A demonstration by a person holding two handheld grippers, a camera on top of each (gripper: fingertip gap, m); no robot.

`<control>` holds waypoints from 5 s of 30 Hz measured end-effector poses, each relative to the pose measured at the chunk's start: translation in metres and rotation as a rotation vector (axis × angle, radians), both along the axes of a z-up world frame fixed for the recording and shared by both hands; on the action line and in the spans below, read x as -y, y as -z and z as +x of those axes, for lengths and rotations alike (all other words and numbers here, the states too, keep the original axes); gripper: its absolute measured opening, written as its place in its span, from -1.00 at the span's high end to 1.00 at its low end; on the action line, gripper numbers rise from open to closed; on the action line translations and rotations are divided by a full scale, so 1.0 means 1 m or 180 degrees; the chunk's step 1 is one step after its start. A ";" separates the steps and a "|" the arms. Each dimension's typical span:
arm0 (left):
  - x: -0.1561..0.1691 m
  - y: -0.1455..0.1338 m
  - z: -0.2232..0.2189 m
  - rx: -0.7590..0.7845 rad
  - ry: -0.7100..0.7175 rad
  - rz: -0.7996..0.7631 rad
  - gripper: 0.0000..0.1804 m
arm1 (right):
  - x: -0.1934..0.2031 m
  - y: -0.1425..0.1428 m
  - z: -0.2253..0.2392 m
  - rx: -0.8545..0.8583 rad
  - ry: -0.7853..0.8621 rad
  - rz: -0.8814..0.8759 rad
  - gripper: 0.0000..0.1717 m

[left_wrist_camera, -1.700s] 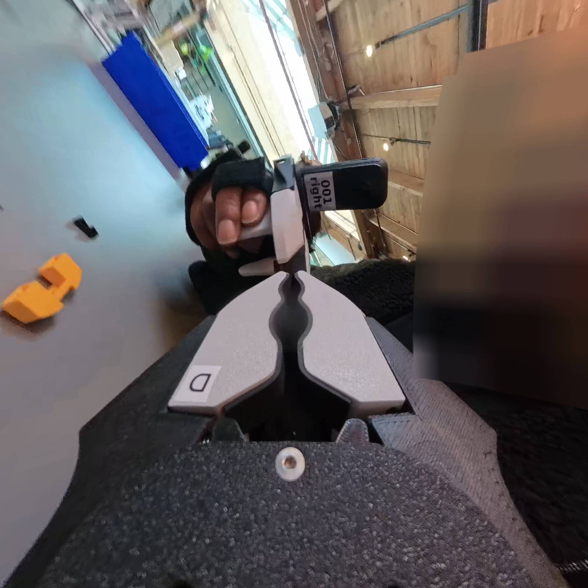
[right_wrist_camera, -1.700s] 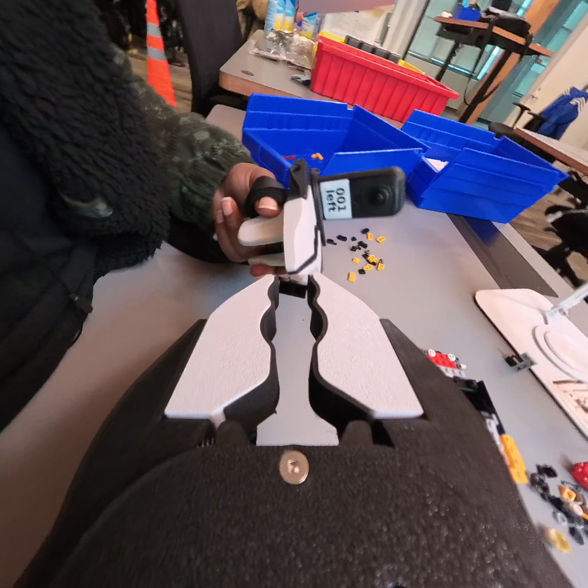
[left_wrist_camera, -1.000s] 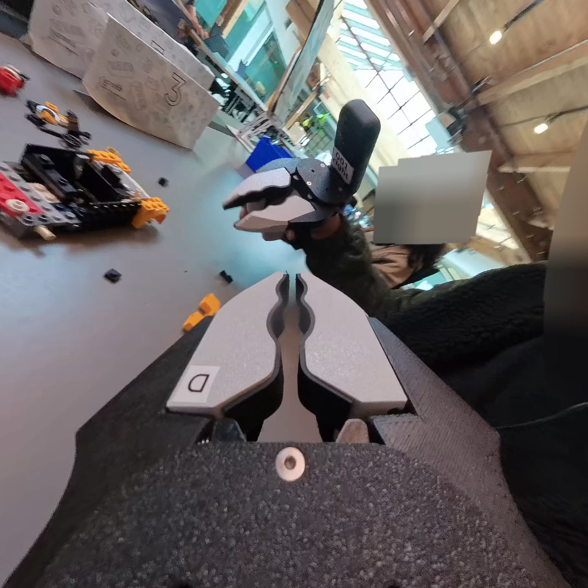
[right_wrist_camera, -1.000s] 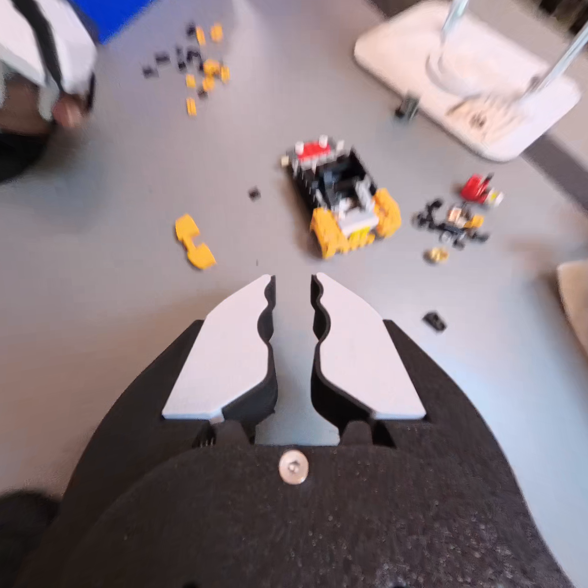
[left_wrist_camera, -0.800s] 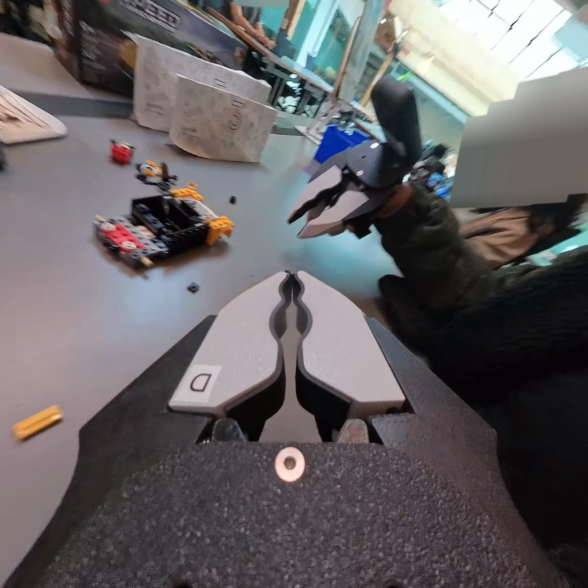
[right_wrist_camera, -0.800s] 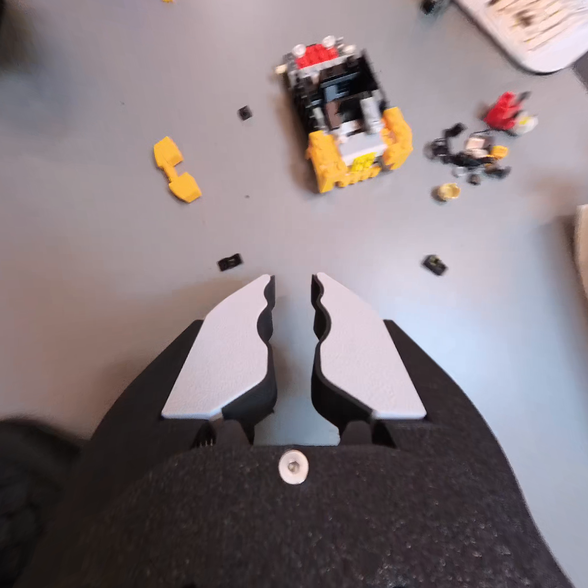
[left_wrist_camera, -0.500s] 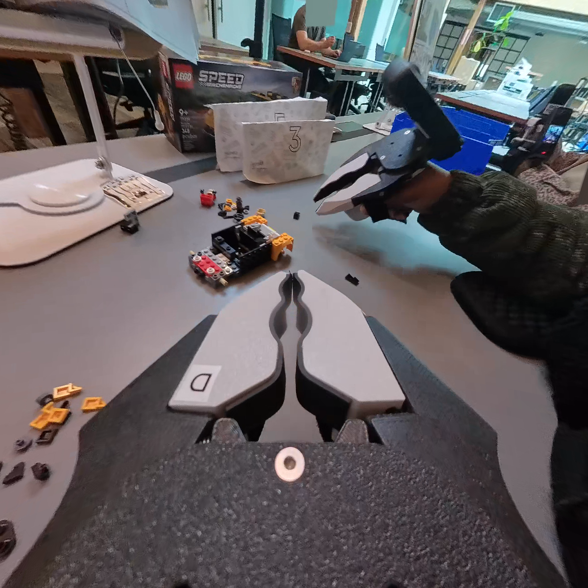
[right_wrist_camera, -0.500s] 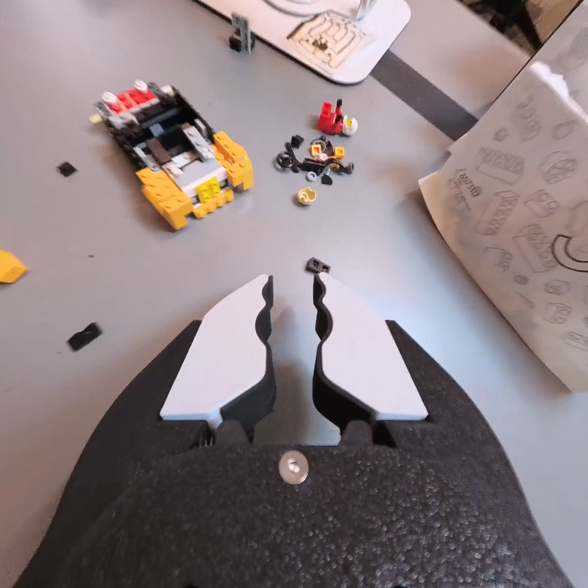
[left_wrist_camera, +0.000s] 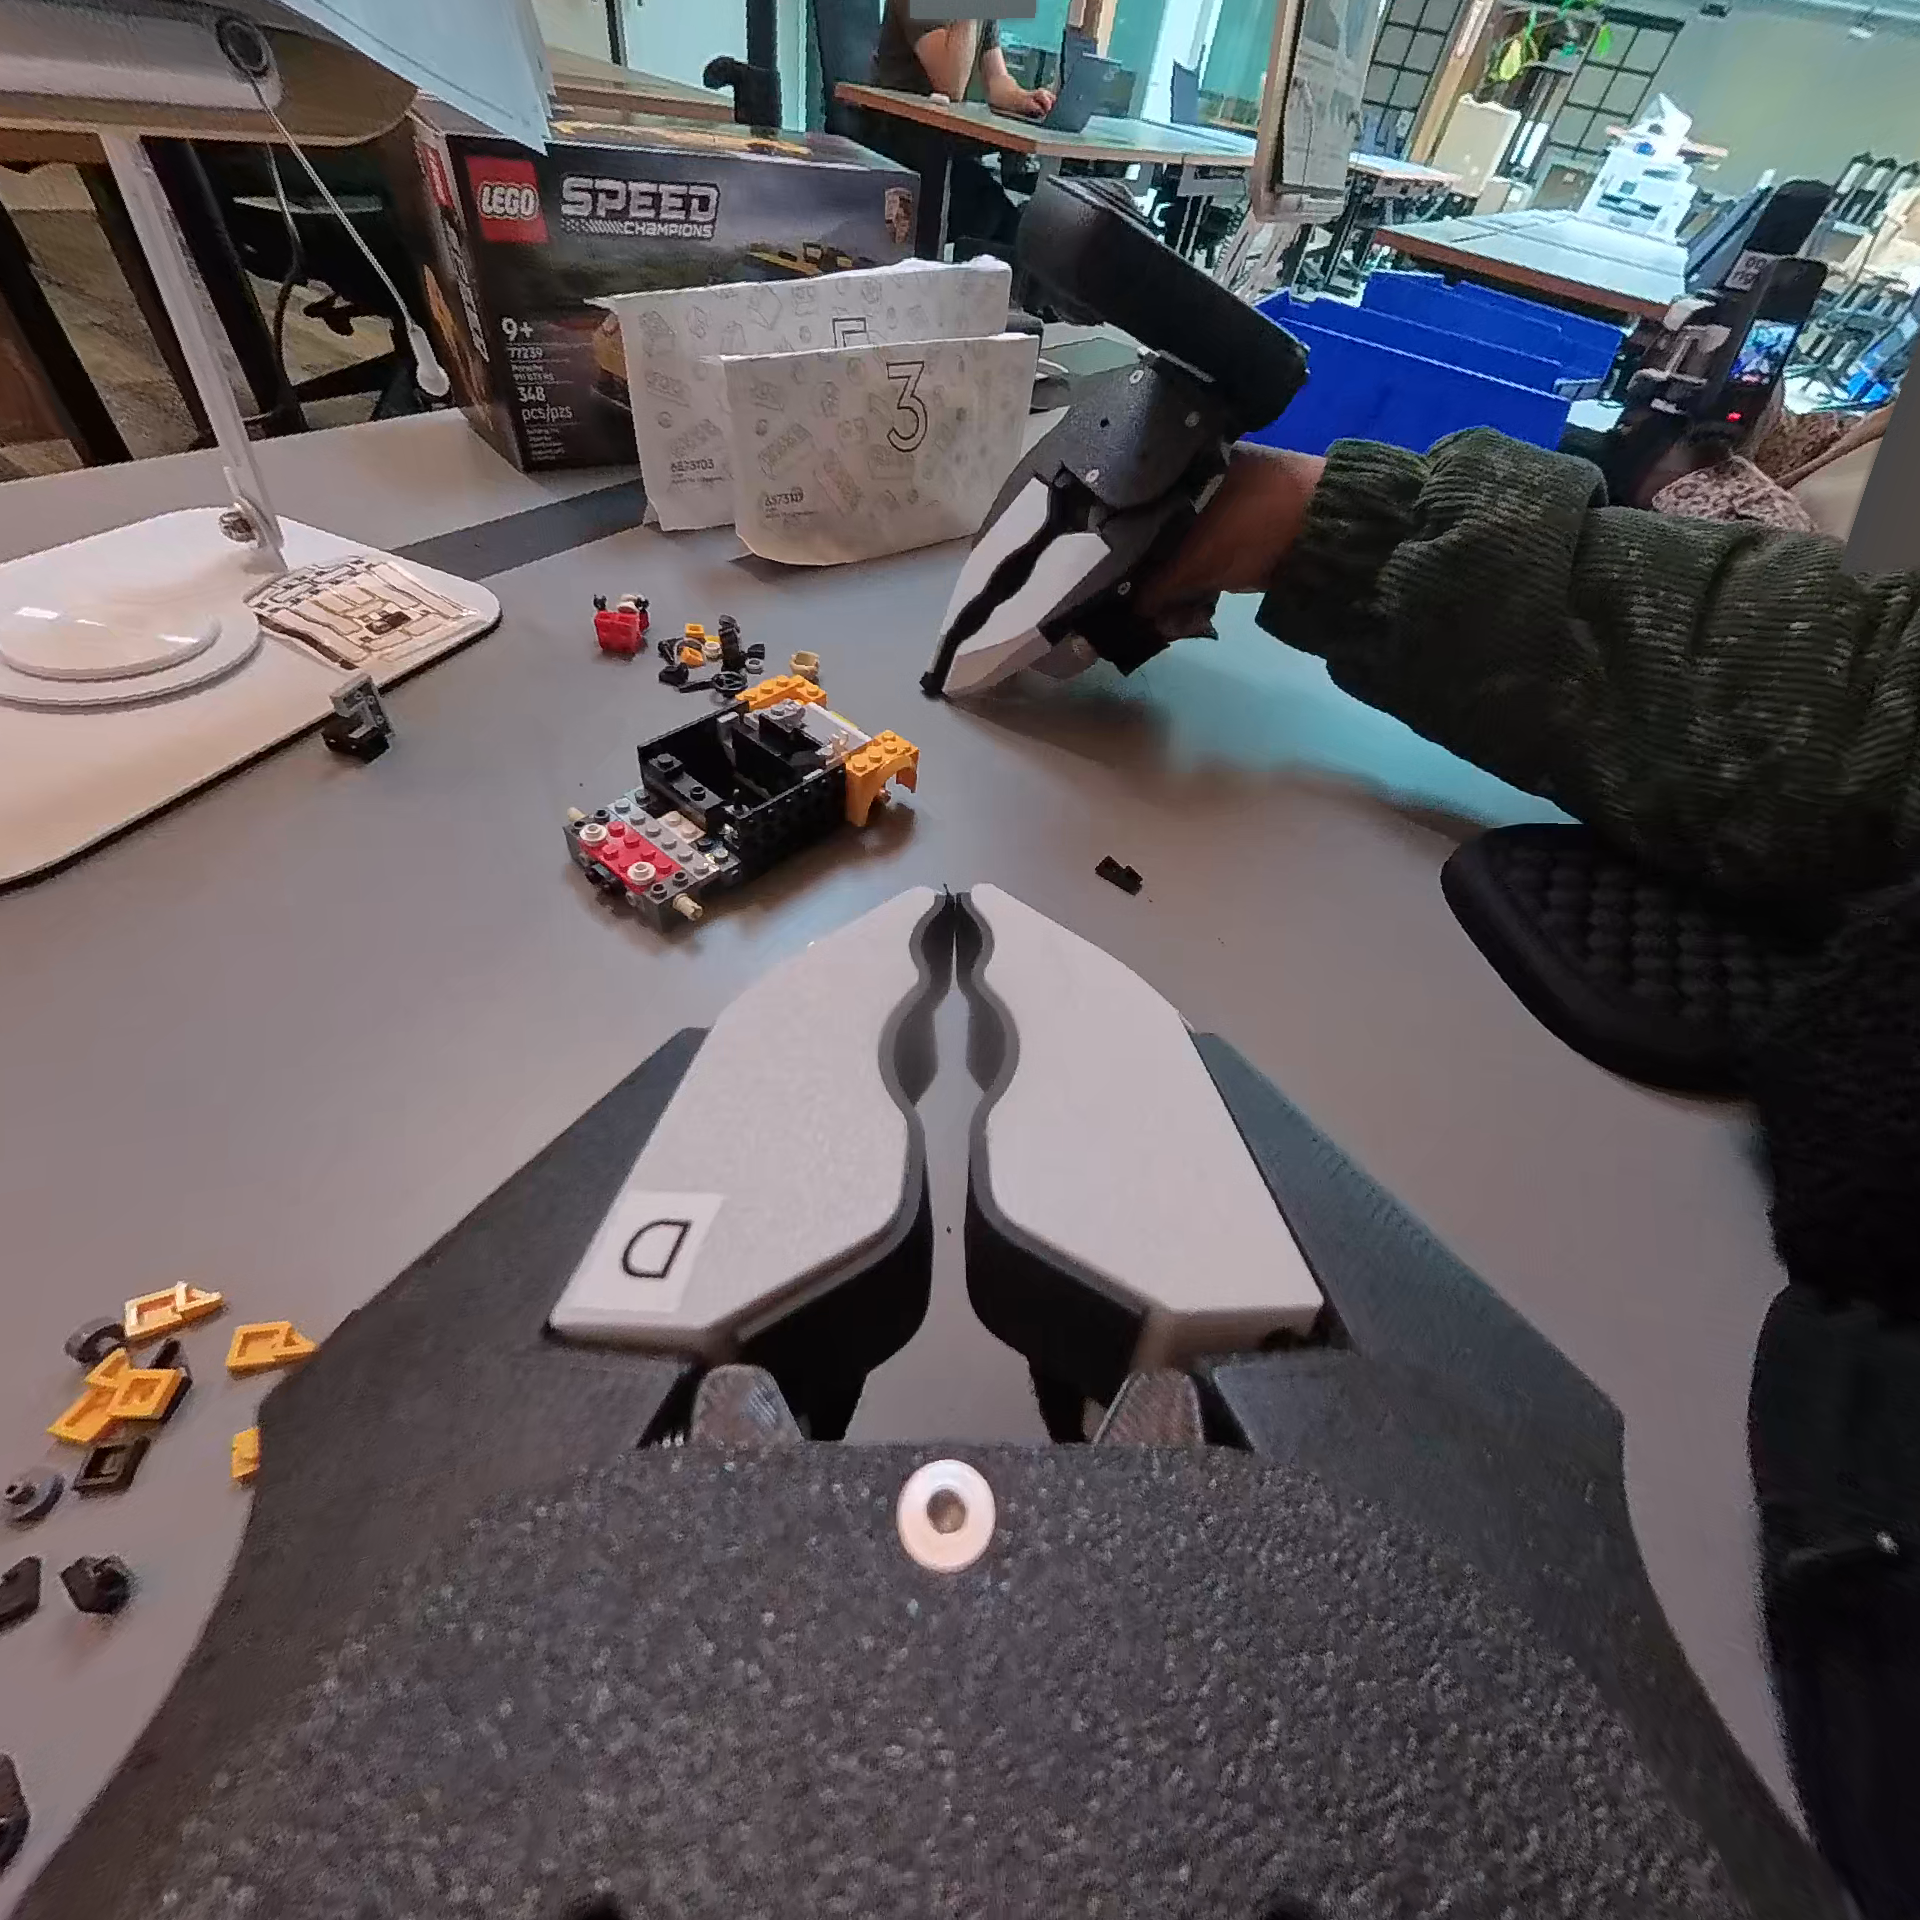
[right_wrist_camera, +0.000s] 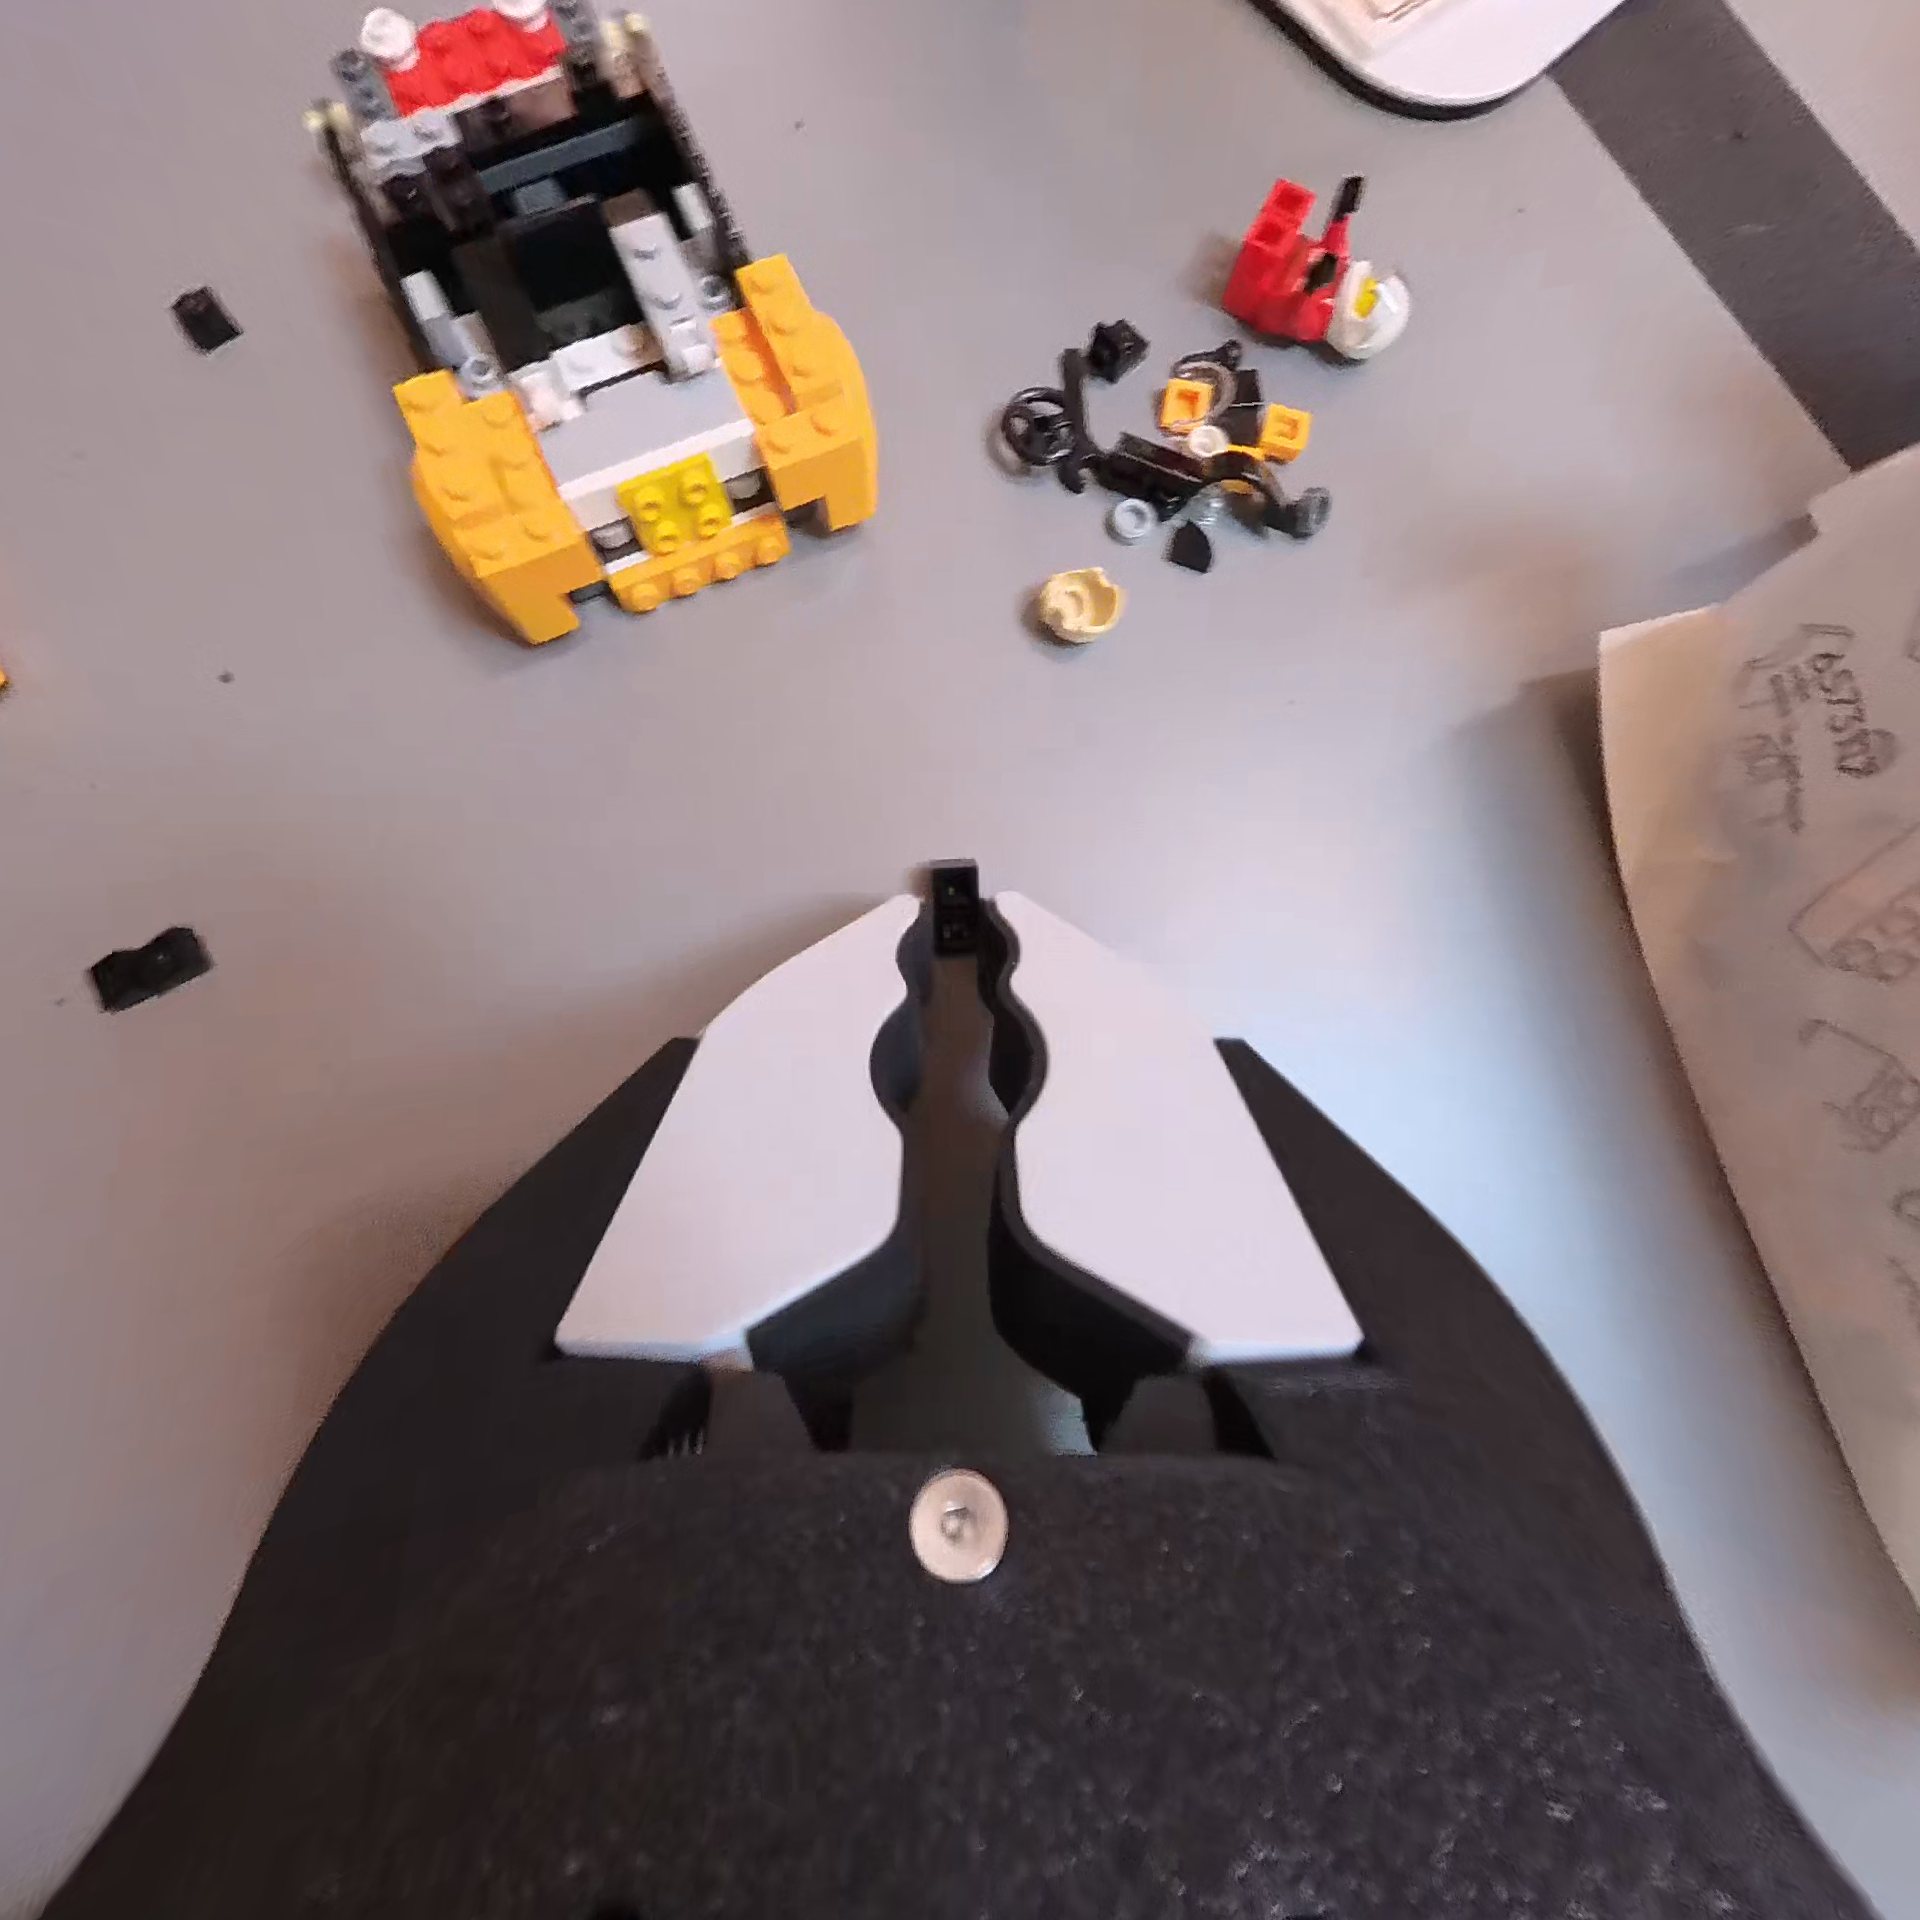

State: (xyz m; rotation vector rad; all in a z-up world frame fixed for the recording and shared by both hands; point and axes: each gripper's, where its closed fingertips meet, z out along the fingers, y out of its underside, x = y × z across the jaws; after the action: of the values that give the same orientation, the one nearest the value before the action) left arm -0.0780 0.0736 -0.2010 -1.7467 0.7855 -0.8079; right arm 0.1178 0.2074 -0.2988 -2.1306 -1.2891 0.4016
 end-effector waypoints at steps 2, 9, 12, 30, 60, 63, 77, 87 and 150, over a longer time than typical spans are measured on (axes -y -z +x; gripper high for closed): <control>0.001 0.000 0.001 0.0006 0.0018 -0.0013 1.00 | 0.012 -0.003 -0.007 -0.0082 -0.0126 -0.0080 0.92; 0.014 -0.007 0.016 0.0297 0.0335 -0.0138 0.92 | 0.104 -0.105 -0.105 -0.1979 -0.0662 -0.0338 0.92; 0.026 -0.016 0.025 0.0674 0.0620 -0.0360 0.87 | 0.144 -0.127 -0.140 -0.2555 -0.0809 -0.0536 0.92; 0.054 -0.041 0.034 0.1114 0.1166 -0.0360 0.92 | 0.189 -0.134 -0.169 -0.3032 -0.1324 -0.0856 0.92; 0.079 -0.025 0.039 0.0325 0.1680 -0.0011 0.92 | 0.213 -0.114 -0.167 -0.1898 -0.2006 0.0198 0.90; 0.076 -0.029 0.039 0.0456 0.1636 -0.0057 0.92 | 0.211 -0.118 -0.167 -0.2069 -0.1915 0.0110 0.91; 0.072 -0.043 0.035 0.1048 0.1617 -0.0309 0.91 | 0.204 -0.135 -0.170 -0.2541 -0.1679 0.0253 0.91; 0.077 -0.035 0.036 0.0550 0.1596 0.0194 0.90 | 0.212 -0.127 -0.169 -0.2425 -0.1827 -0.0002 0.91; 0.060 -0.019 0.016 0.0007 0.1320 0.0306 0.98 | 0.194 -0.154 -0.139 -0.2985 -0.1641 -0.0057 0.93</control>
State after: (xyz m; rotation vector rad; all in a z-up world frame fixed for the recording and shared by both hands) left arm -0.0623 0.0136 -0.1821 -1.5166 1.1881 -1.0260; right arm -0.0215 0.0138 -0.1449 -1.2627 -1.1918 1.4159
